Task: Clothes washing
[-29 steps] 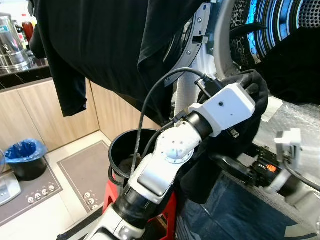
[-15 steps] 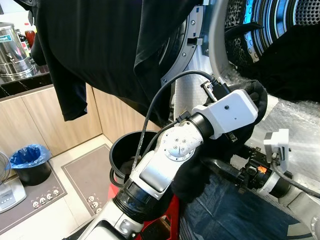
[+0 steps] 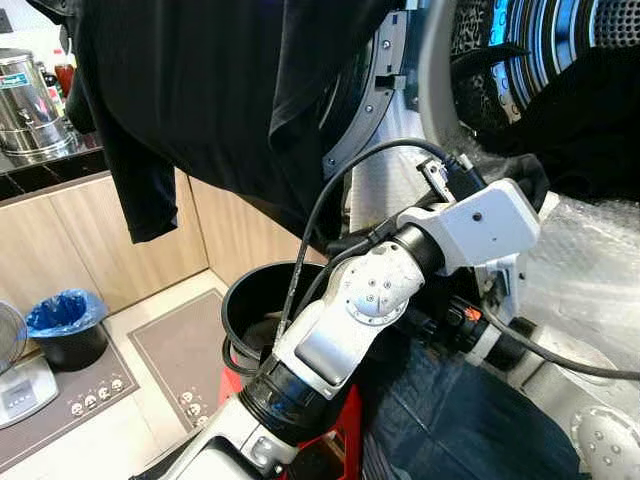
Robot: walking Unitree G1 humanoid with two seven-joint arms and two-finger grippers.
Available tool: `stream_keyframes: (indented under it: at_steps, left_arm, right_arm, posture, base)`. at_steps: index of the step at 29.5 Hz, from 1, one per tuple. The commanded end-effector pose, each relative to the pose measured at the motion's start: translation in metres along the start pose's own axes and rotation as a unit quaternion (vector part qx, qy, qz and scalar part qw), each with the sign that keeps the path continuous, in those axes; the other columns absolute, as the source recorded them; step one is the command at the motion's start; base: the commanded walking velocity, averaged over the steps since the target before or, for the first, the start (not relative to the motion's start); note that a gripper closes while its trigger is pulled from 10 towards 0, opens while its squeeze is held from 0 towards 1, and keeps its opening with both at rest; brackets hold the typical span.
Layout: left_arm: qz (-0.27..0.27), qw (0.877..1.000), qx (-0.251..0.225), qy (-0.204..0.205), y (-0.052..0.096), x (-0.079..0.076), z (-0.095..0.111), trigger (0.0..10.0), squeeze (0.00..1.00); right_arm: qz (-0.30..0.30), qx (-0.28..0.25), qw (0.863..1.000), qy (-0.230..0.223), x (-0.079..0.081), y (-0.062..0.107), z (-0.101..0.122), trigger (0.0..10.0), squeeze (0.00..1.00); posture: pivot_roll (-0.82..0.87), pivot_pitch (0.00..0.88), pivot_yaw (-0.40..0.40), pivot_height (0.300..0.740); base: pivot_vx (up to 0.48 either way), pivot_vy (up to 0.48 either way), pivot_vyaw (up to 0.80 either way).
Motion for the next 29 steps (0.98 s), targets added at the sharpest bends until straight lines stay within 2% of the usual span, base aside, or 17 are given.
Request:
stream_keyframes:
  at_steps: [1, 6, 13, 20, 22, 25, 29]
  left_arm:
    - [-0.007, 0.999, -0.035, -0.012, -0.008, -0.002, 0.019, 10.0, 0.00]
    - [0.003, 0.999, -0.046, 0.001, -0.008, 0.000, 0.025, 10.0, 0.00]
    - [0.007, 0.997, -0.069, 0.038, -0.004, 0.002, 0.039, 10.0, 0.00]
    - [0.002, 0.988, -0.110, 0.105, 0.004, 0.002, 0.057, 10.0, 0.00]
    - [-0.012, 0.979, -0.129, 0.159, 0.009, -0.001, 0.068, 10.0, 0.00]
    - [-0.007, 0.974, -0.137, 0.181, 0.009, -0.001, 0.071, 10.0, 0.00]
    - [-0.030, 0.967, -0.139, 0.211, 0.012, -0.006, 0.075, 10.0, 0.00]
  right_arm:
    - [-0.009, 0.009, 1.000, 0.000, -0.002, -0.003, -0.001, 10.0, 0.00]
    - [-0.061, 0.031, 0.998, -0.006, -0.016, -0.008, -0.007, 10.0, 0.00]
    - [-0.092, 0.047, 0.995, -0.010, -0.030, -0.002, -0.015, 10.0, 0.00]
    - [-0.135, 0.052, 0.989, -0.010, -0.053, 0.008, -0.016, 10.0, 0.00]
    - [-0.149, 0.056, 0.987, -0.013, -0.064, 0.015, -0.018, 10.0, 0.00]
    - [-0.153, 0.056, 0.987, -0.013, -0.067, 0.017, -0.019, 10.0, 0.00]
    - [-0.160, 0.030, 0.987, -0.011, -0.075, 0.020, -0.011, 10.0, 0.00]
  posture:
    - [-0.10, 0.000, -0.006, 0.740]
    - [-0.09, 0.000, -0.011, 0.740]
    - [-0.09, 0.000, -0.016, 0.740]
    - [-0.08, 0.000, -0.023, 0.740]
    - [-0.07, 0.000, -0.026, 0.740]
    - [-0.07, 0.000, -0.026, 0.740]
    - [-0.07, 0.000, -0.028, 0.740]
  base:
    - [0.000, 0.000, 0.00]
    - [0.000, 0.000, 0.00]
    - [0.000, 0.000, 0.00]
    - [0.000, 0.000, 0.00]
    - [0.000, 0.000, 0.00]
    - [0.000, 0.000, 0.00]
    - [0.000, 0.000, 0.00]
Point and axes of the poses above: a point about 5 cm out from each wrist's last joint towards the gripper, its own y axis pointing back from the gripper into the wrist, its own z axis along the axis of the wrist's last joint, x = y × z, the point moved 3 cm from there along -y, pointing out of the wrist towards the gripper, and after that the axes turned 9 degrees about y, right-handed, at the moved point
